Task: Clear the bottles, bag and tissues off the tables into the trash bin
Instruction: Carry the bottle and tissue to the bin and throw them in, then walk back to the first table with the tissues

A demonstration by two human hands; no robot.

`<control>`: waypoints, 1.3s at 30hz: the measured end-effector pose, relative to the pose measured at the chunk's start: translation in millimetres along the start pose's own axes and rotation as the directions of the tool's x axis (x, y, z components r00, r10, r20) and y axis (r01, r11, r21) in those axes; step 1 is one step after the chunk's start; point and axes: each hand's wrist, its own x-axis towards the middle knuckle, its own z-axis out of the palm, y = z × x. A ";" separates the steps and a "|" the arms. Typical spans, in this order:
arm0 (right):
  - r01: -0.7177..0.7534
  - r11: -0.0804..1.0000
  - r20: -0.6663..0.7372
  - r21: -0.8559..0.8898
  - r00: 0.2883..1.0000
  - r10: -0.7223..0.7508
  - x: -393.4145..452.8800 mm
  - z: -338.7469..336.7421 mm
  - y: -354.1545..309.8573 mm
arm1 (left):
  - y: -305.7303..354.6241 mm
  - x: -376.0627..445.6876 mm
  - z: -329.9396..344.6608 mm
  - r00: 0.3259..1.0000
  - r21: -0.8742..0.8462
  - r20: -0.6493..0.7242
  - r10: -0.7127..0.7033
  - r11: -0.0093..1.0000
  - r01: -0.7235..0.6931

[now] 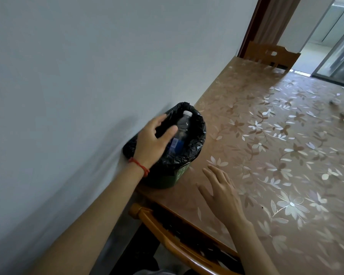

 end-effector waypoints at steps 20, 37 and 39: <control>-0.343 0.909 -0.035 -0.237 0.938 0.345 -78.1 -30.3 42.3 | -47.3 -89.3 89.4 0.747 0.637 0.622 0.233 0.404 -0.656; -0.868 0.472 -0.328 -0.151 0.495 0.805 -240.2 -66.1 49.4 | -22.5 -126.9 187.7 0.270 0.181 0.920 0.283 0.304 -0.935; -0.909 0.399 -0.356 -0.119 0.415 0.837 -260.1 -69.0 45.4 | -14.6 -138.8 202.7 0.199 0.111 0.935 0.293 0.292 -0.950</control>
